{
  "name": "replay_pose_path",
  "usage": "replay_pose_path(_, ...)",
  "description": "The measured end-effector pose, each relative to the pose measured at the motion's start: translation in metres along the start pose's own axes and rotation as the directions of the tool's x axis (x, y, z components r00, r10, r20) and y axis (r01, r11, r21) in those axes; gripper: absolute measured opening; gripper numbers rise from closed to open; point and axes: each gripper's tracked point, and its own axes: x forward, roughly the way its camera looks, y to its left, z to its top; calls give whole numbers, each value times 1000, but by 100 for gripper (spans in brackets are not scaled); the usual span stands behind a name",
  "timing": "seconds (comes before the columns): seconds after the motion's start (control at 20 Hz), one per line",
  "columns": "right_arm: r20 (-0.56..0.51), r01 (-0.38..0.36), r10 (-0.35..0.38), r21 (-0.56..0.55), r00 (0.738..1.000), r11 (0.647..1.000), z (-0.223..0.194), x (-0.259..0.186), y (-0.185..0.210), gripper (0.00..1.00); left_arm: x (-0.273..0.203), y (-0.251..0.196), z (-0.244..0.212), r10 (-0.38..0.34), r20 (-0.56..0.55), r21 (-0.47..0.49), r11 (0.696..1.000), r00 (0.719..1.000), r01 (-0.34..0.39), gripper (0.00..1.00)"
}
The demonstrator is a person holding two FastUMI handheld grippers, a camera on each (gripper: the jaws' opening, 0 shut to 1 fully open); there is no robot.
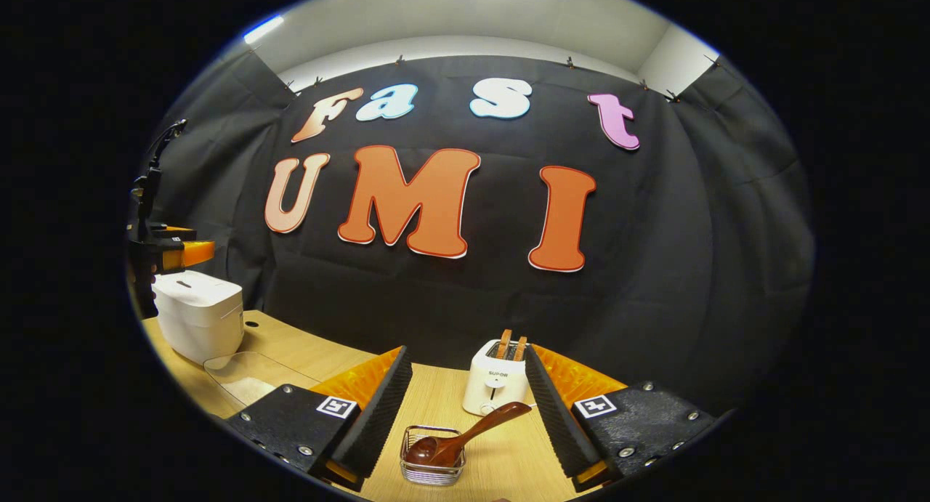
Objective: Close the left gripper, press the button to open the rice cooker; take a wooden spoon from the chopstick holder with the right hand, scoop a spoonful of rice and pour it into the rice cooker, then put the wooden spoon back into the chopstick holder.
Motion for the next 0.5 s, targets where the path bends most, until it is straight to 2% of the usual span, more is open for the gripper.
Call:
replay_pose_path(0.15,14,15,-15,-13,1000,1000,6,-3,-5,93,0,7,14,9,22,15,1000,1000,-9,96)
replay_pose_path(0.25,18,20,-20,-22,1000,1000,9,-5,-5,93,4,13,12,18,4,-6,1000,1000,-18,67)
replay_pose_path(0.35,26,17,-16,-38,1000,999,11,-8,-2,93,8,31,14,65,-9,-21,998,998,-65,37)
replay_pose_path(0.45,30,18,-16,-46,999,999,12,-8,-2,93,9,39,13,82,-30,-25,996,996,-83,4)
replay_pose_path(0.5,31,19,-18,-46,999,999,12,-9,-3,93,10,47,11,107,-41,-15,994,993,-108,4)
